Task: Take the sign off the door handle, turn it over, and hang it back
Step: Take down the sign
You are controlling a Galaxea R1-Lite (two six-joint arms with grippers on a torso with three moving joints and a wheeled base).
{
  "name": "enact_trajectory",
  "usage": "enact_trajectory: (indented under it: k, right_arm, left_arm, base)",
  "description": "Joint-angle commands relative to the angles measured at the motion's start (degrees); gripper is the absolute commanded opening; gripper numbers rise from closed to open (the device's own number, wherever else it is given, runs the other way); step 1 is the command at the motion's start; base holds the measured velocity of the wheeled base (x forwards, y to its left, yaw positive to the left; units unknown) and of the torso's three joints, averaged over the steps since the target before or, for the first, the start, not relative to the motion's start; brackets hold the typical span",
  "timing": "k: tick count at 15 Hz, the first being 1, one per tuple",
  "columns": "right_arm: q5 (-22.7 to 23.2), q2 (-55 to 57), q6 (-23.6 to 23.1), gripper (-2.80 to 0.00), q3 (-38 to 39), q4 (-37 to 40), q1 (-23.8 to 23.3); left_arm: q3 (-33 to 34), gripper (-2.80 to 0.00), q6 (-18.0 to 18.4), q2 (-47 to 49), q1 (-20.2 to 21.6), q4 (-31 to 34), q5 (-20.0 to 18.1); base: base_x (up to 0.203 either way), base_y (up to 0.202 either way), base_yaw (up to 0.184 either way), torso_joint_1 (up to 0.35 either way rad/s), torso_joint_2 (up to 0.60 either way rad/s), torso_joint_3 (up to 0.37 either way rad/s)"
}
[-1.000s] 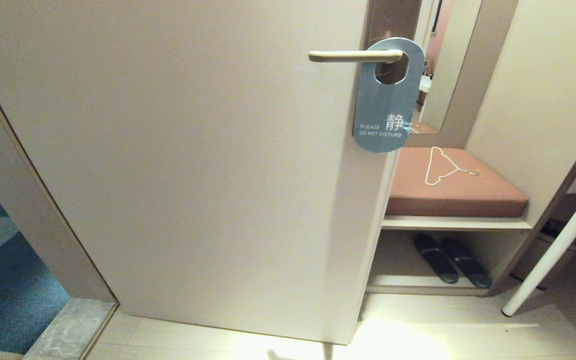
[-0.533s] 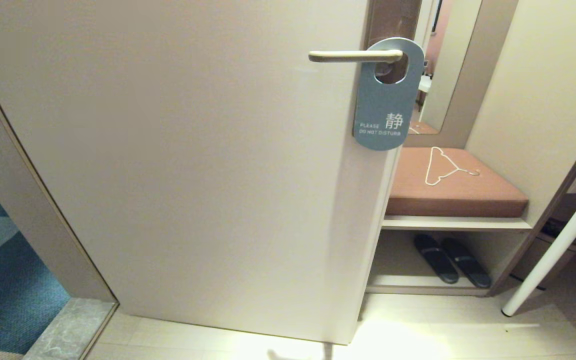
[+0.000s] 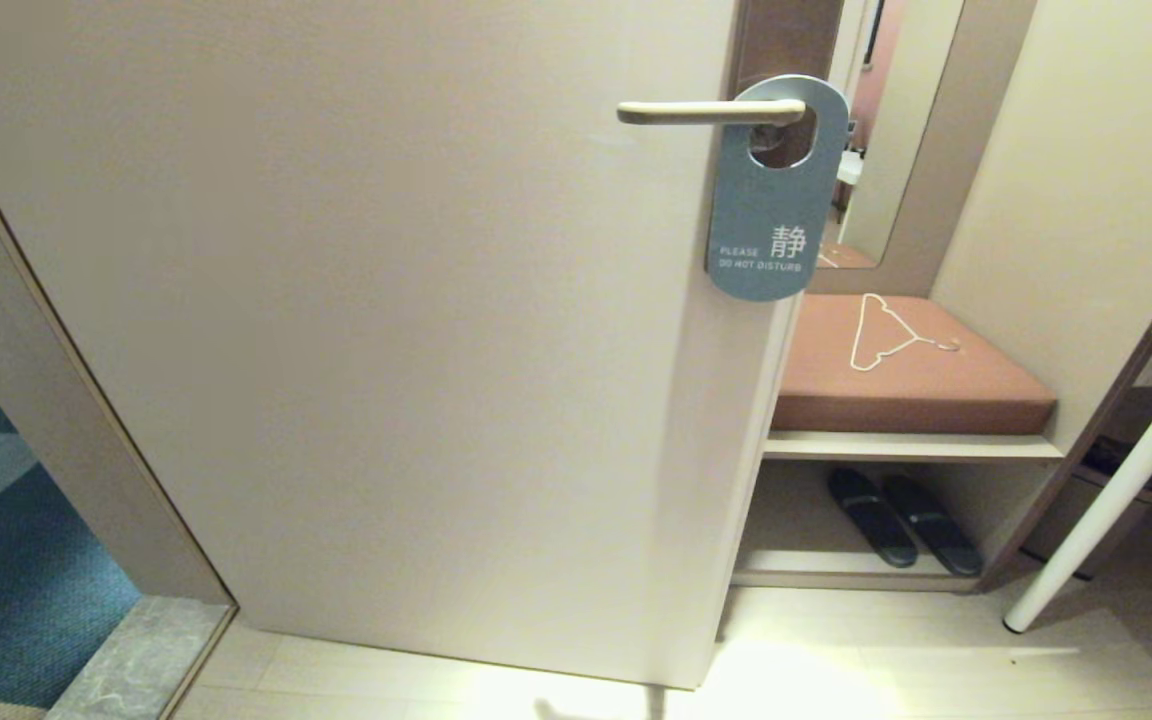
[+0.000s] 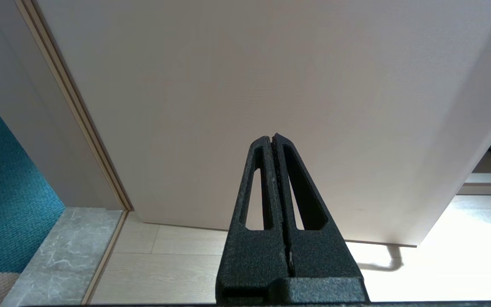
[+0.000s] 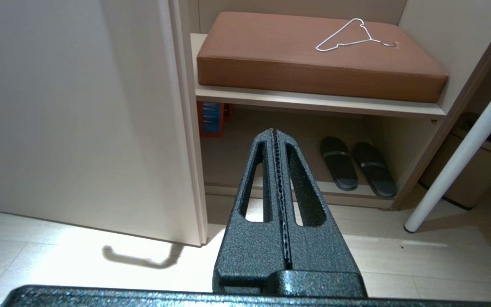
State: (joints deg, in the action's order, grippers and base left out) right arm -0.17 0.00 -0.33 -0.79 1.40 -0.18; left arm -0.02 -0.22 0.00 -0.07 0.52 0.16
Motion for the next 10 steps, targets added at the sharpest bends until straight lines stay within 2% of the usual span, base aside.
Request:
enact_trajectory:
  k: [1, 10]
  right_arm:
    - [0.0, 0.1, 0.0, -2.8, 0.0, 0.0, 0.0]
    - [0.0, 0.1, -0.1, -2.8, -0.1, 0.3, 0.0]
  left_arm:
    - [0.0, -2.8, 0.0, 0.1, 0.0, 0.0, 0.0]
    - [0.0, -2.8, 0.0, 0.1, 0.0, 0.0, 0.0]
  base:
    - [0.0, 0.0, 0.0, 0.0, 0.0, 0.0]
    - [0.0, 0.0, 0.0, 0.0, 0.0, 0.0]
